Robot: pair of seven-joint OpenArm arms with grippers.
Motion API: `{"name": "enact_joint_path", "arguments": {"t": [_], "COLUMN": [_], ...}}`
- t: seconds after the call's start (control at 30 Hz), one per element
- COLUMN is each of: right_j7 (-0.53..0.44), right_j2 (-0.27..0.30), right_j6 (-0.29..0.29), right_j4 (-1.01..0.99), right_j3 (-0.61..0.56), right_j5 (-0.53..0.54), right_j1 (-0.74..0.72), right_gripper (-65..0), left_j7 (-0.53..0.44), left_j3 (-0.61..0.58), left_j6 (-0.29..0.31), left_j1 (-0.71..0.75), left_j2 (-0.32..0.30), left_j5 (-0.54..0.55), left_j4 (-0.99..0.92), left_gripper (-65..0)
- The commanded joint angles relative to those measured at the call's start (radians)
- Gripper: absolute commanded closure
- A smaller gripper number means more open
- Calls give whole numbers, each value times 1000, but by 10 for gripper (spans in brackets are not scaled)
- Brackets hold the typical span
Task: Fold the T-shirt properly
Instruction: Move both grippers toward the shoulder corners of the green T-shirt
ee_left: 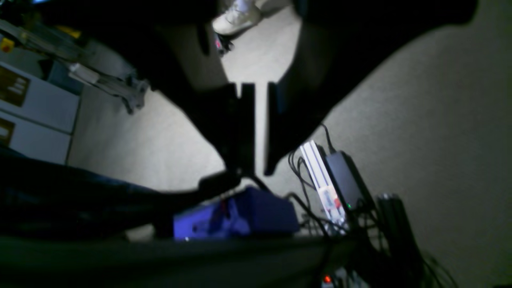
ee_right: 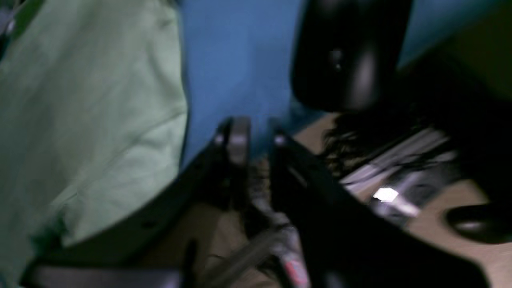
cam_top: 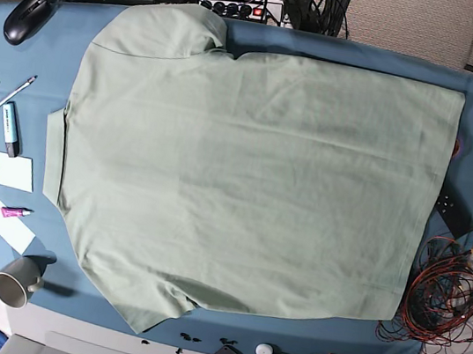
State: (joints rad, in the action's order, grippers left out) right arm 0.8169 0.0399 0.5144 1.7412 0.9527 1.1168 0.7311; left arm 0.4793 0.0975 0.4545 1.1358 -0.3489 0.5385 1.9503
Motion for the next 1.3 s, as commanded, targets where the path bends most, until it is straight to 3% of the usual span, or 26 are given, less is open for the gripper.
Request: {"name": "enact_joint_path", "arguments": {"t": [0.0,0.2,0.4,0.5,0.77,0.93,1.07,1.27], "right_j7": [2,61,-26,-92,12,-24,-45,5], "right_j2": [7,8,6,2,2,2,-4,-24], "right_j6": [9,8,9,26,80,86,68,64], "right_j4": [2,-14,-14,-14,-14,-14,-14,-14], "right_j3": [8,7,-18,-18,-63,-232,-317,-316], "right_j5": [48,149,81,60,33,-74,-124,-124], "right_j1": [-3,-40,-47,-47,-80,-80,-80,-79], "right_gripper": [-126,-126,-126,-126,-128,-267,-271,-271], "left_j7": [-2,-1,-8,-8,-6,-4,-4,-8], "left_j3": [1,1,1,1,1,1,1,1], "left_j6": [14,13,11,-26,-39,-39,-39,-39], "left_j1": [10,-9,-9,-9,-48,-58,-58,-59], "left_j2": [-3,-3,-3,-3,-3,-3,-3,-3], "left_j5": [-7,-29,-29,-29,-29,-30,-30,-55], "left_j4": [11,11,11,11,11,11,11,11], "left_gripper": [-57,-57,-57,-57,-57,-57,-57,-57]}}
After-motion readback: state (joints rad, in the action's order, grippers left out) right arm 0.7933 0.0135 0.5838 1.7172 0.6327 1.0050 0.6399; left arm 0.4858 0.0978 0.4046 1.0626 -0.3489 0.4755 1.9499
